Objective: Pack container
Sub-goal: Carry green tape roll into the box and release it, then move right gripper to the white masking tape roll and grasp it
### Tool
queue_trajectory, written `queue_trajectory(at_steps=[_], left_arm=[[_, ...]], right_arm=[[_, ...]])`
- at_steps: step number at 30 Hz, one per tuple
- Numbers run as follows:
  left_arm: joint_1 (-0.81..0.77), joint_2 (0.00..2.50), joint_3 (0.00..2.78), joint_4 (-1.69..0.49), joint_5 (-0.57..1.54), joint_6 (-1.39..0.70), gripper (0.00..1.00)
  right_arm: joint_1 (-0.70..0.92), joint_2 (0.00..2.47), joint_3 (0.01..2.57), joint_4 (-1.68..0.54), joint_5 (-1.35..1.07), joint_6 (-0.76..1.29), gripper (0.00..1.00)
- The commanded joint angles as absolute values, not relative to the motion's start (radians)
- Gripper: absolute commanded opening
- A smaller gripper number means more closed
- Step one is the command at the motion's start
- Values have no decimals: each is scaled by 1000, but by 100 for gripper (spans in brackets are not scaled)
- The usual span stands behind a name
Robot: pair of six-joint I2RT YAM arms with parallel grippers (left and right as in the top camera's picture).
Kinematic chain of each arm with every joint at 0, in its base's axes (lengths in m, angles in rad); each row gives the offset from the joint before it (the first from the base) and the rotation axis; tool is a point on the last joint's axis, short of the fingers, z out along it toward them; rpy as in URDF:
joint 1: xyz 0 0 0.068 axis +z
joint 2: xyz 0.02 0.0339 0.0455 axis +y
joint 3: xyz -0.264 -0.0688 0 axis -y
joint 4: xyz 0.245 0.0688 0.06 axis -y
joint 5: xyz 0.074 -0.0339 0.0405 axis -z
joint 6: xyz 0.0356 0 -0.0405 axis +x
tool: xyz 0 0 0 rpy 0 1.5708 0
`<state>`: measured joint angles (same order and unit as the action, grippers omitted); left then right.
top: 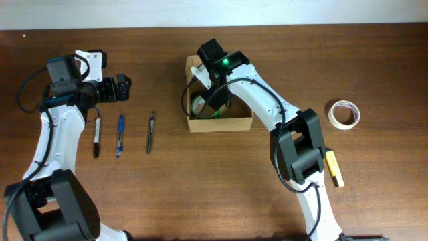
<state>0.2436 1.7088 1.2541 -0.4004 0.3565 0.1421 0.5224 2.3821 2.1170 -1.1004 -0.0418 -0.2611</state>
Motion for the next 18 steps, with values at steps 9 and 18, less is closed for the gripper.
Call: queue_trajectory(at_steps=[9,18], left_arm=[[247,1716,1264,-399,371,158,99],[247,1716,1264,-399,371,159,99]], right_arm=[[507,2127,2364,-1242,49,-254,51],[199,1871,2341,-1243,84,-138,59]])
